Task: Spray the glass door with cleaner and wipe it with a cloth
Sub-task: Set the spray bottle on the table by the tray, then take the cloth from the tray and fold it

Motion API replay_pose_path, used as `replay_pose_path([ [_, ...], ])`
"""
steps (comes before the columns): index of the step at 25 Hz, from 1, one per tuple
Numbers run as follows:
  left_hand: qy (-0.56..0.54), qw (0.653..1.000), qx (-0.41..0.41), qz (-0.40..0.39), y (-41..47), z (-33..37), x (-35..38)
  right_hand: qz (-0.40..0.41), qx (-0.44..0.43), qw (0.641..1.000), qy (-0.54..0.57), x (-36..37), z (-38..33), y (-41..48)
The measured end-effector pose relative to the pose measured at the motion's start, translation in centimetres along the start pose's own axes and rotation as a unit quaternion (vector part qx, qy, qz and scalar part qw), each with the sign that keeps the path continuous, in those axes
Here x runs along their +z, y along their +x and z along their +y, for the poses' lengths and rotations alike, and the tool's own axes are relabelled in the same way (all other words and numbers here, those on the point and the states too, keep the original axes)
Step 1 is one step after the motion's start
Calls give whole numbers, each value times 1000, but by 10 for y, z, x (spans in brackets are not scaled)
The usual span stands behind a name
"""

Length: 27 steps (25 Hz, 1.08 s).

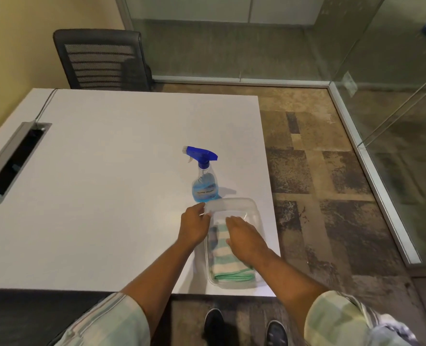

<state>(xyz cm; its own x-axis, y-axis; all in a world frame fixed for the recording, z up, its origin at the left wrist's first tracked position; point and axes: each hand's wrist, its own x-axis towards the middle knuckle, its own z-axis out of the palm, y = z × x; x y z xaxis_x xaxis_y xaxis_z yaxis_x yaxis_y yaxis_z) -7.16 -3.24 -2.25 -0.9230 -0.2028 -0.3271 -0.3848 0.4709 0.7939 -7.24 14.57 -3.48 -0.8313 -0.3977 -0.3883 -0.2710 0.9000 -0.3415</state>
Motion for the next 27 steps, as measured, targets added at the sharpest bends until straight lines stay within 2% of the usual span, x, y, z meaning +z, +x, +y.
replay_pose_path([
  [5, 9, 999, 24, -23, 1, 6, 3, -8, 15, 996, -87, 15, 11, 5],
  [12, 13, 998, 28, -47, -1, 5, 2, 19, 26, 991, -134, 6, 7, 2],
  [16, 53, 998, 4, -36, -5, 5, 0, 47, 25, 994, -98, -15, -2, -10],
  [20, 8, 999, 37, 28, -40, 24, -8, 104, 14, 994, -9, -36, -5, -42],
  [24, -75, 994, 70, -32, -80, 36, -14, 170, -4, 985, 40, -57, -1, -83],
  [27, -43, 990, 105, -87, -97, 49, -12, 231, -8, 971, 64, -72, 7, -109],
])
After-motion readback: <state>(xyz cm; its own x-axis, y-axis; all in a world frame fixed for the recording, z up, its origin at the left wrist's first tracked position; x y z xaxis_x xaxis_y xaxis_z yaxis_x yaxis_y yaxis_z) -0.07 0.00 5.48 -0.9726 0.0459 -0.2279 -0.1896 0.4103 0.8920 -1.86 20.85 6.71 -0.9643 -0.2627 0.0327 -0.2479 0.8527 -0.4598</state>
